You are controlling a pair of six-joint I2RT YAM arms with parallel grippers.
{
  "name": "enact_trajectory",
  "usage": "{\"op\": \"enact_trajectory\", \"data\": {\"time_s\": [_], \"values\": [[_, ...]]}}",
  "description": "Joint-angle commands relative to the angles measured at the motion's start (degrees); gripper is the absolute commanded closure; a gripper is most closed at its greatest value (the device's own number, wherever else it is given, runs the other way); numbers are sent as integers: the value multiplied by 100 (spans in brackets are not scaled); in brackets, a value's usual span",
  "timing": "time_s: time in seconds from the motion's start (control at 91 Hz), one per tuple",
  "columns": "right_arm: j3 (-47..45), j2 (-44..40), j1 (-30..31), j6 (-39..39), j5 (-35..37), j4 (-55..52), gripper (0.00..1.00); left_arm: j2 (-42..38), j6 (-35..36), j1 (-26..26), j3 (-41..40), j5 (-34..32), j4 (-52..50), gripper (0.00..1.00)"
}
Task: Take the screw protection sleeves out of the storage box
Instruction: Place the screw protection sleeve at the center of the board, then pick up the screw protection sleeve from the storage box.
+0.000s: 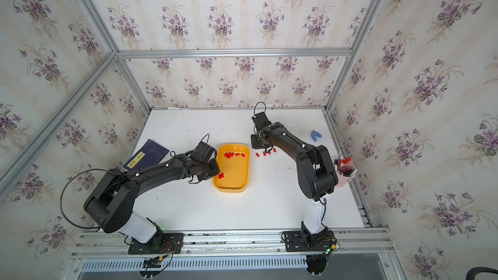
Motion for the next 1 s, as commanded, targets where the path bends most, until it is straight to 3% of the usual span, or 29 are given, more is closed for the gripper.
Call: {"op": "enact_trajectory", "data": {"time_s": [0.0, 0.088, 0.286, 0.989], "values": [[6, -240, 212, -167, -411, -39, 72, -12, 81, 8, 22, -23, -23, 66], [77, -276, 687, -272, -568, -164, 72, -14, 96, 5, 28, -19, -11, 66], [307, 19, 1125, -225, -517, -475, 71, -15, 96, 5, -1, -26, -2, 66], [1011, 1026, 1231, -503, 400, -829, 73, -23, 131, 5, -12, -24, -8, 66]]}}
